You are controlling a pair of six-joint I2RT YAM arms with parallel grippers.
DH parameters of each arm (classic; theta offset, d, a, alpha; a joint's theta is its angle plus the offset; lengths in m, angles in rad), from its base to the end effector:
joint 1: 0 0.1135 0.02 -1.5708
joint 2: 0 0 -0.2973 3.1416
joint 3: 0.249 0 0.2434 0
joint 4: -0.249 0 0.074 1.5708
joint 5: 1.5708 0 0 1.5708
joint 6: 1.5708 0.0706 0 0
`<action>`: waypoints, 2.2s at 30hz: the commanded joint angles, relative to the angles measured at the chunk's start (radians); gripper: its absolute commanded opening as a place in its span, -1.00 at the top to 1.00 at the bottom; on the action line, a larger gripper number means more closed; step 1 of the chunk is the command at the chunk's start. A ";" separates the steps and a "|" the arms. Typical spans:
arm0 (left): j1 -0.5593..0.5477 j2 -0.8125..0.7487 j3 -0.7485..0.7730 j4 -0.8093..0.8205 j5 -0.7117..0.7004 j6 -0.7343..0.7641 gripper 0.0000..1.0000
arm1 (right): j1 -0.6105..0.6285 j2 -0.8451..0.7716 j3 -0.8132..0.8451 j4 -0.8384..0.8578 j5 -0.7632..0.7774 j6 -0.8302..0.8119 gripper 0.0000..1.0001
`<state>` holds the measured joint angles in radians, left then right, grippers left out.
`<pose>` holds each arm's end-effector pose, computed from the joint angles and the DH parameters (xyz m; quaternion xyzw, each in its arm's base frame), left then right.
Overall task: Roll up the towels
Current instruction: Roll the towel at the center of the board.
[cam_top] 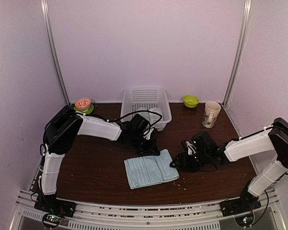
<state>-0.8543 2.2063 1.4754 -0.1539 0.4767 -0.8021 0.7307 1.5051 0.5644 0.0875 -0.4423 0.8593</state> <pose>0.3031 -0.3974 0.1342 0.1033 0.9127 -0.3911 0.0572 0.1873 0.2084 0.1511 -0.0182 0.9166 0.3884 0.0933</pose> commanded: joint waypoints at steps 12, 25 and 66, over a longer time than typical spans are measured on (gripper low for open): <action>-0.009 -0.071 -0.074 0.015 -0.015 0.004 1.00 | -0.010 0.060 0.000 -0.007 0.000 0.011 1.00; -0.011 -0.306 -0.256 0.067 -0.048 -0.021 0.64 | 0.074 0.001 0.332 -0.656 0.444 -0.295 1.00; -0.011 -0.218 -0.399 0.103 -0.086 -0.045 1.00 | 0.351 0.253 0.629 -0.624 0.503 -0.292 0.89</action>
<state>-0.8631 1.9652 1.0958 -0.0639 0.4011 -0.8478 1.0718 1.7584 1.1927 -0.6132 0.1337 0.5873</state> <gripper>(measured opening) 0.002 0.059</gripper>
